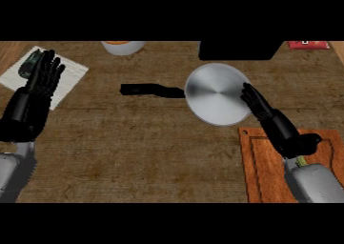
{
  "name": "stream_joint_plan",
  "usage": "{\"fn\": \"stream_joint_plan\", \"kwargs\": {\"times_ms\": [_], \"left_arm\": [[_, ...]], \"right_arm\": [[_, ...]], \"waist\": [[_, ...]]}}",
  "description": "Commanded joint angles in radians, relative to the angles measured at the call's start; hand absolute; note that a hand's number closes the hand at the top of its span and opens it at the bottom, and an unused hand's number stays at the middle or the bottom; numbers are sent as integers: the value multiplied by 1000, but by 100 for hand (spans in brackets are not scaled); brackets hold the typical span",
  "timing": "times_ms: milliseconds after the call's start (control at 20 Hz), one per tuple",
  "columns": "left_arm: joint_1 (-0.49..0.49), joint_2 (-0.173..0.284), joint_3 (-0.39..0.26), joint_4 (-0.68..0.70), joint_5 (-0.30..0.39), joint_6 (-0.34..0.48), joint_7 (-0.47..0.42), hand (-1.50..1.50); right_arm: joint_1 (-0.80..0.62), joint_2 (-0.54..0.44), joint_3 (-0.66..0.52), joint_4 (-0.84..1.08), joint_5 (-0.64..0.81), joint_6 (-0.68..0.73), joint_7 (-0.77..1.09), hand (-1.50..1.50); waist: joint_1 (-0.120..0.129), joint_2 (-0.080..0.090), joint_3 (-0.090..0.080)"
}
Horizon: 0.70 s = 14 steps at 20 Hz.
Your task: Pick the squash from the cutting board and place it in the pan
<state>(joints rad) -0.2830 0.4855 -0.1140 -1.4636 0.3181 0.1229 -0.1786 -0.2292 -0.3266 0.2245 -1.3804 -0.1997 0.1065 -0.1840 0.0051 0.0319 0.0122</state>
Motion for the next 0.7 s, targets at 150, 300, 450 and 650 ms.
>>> {"fn": "stream_joint_plan", "kwargs": {"times_ms": [150,300,450,650], "left_arm": [[165,26,-68,0,-116,77,129,0],[194,50,-73,63,-120,62,163,0],[275,3,-117,45,-157,124,179,0],[307,-5,-146,-46,-194,165,241,0]], "right_arm": [[-44,-71,-232,81,-192,56,44,-150],[-15,-354,-144,90,162,-5,62,-150],[105,-221,-404,210,-117,-187,194,-150],[268,-416,-414,161,-88,-6,188,-150]], "waist": [[10,-32,-10],[0,-26,-25],[-40,-37,-11],[-28,-40,-12]]}}
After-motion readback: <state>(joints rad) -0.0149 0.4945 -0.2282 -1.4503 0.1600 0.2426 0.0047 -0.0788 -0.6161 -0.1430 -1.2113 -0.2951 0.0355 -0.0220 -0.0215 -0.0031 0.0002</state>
